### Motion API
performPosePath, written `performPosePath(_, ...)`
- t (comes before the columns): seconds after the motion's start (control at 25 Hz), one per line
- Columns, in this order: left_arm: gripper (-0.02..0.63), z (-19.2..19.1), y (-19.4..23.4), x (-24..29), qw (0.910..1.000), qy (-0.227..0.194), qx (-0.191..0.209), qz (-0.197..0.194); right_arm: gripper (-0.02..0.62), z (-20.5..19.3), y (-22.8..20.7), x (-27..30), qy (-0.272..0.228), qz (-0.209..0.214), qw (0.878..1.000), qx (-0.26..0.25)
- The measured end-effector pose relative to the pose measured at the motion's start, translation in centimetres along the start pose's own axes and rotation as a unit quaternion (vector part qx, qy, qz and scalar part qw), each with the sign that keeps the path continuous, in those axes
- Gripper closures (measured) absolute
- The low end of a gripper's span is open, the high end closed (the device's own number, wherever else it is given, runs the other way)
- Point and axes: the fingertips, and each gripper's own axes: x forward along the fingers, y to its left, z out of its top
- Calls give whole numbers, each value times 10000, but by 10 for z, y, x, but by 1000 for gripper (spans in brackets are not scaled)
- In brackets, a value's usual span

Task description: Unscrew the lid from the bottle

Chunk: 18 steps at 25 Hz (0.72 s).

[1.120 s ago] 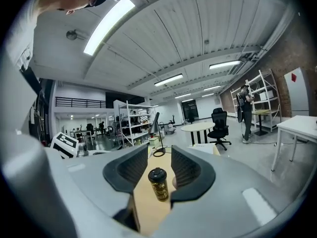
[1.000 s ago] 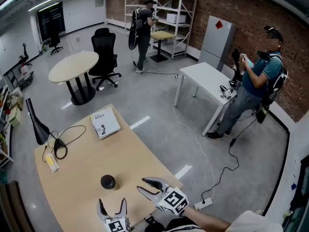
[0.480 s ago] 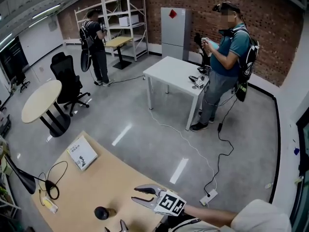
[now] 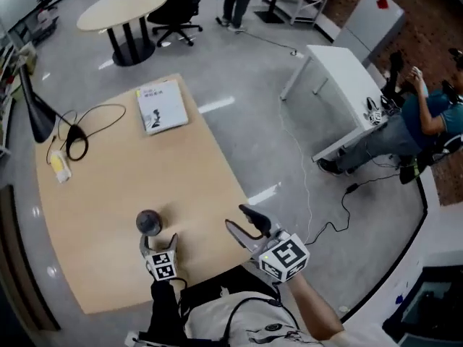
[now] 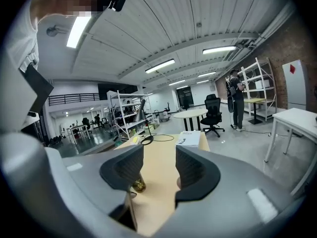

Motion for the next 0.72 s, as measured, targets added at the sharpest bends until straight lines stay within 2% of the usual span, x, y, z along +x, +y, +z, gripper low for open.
performPosePath(0.16,114,-11,-21,-18,9997,174,23,-169,382,-21,37,34,656,645,9956,180)
performPosePath(0.24,114,-1,-17,-13,9999,15,63,-145,382,-28,49,57,794,772,9935,260)
performPosePath(0.4,114,20,-15,-1,9986,-457,212,-130,383,-37,63,84,1022,724,9918,267)
performPosePath(0.56,114,39,-15,0,9949,-945,340,-130,385,-45,64,93,1195,504,9911,305)
performPosePath(0.72,117,53,-20,2,9895,-1227,623,-444,391,-55,62,95,1341,333,9899,324)
